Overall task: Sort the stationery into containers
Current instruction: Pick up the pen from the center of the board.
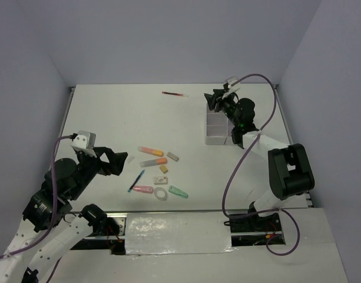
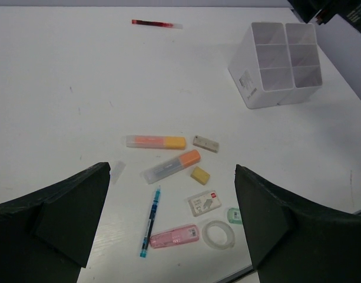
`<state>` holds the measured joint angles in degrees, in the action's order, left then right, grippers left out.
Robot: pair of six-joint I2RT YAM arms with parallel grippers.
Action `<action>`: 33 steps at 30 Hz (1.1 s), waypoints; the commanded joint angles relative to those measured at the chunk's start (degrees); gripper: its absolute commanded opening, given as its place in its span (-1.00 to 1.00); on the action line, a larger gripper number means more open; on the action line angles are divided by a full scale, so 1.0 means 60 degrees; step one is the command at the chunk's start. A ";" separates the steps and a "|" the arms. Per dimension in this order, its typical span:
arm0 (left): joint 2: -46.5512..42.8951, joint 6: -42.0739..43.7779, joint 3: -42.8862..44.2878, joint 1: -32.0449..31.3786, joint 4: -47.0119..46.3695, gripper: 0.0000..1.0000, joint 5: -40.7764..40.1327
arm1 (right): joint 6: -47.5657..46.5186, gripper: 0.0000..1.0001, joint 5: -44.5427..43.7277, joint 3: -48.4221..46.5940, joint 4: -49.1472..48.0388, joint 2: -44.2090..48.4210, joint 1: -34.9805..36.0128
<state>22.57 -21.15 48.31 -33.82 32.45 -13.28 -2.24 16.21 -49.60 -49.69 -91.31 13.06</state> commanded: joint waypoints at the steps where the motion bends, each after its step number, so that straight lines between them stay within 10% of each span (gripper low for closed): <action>1: 0.0383 -0.0035 0.0092 0.0318 -0.0193 0.99 -0.0336 | 0.0344 0.12 0.0184 -0.0638 0.0677 0.0496 0.0094; 7: 0.1145 -0.0328 0.0180 0.1124 -0.0076 0.99 -0.0614 | 0.0607 0.34 0.0199 -0.2015 0.2641 0.0188 0.0270; 11: 0.1905 -0.0707 0.0253 0.1755 0.0027 0.99 -0.0615 | 0.0099 0.99 0.0580 -0.5107 0.6363 -0.1024 0.0386; 15: 0.2624 -0.0987 0.0487 0.2252 -0.0236 0.99 0.0175 | 0.0095 0.99 0.0082 -0.7092 0.8011 -0.2558 0.0504; 21: 0.3372 -0.1529 0.1190 0.2356 -0.0530 0.99 0.0352 | -0.0374 0.99 0.0140 -1.8179 1.4669 -0.9175 0.0475; 25: 0.3738 -0.1675 0.1425 0.2341 -0.0967 0.99 0.0616 | 0.0239 0.99 0.0841 -1.3108 0.9660 -0.7491 0.0358; 33: 0.5843 -0.2978 0.1366 0.2327 -0.2608 0.99 0.1085 | -0.0285 0.99 0.1048 -1.3869 0.9601 -0.7166 0.0738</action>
<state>51.99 -34.70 55.02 -20.01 23.44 -9.08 -2.04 19.92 -125.82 14.57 -140.29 16.29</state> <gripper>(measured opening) 0.993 0.996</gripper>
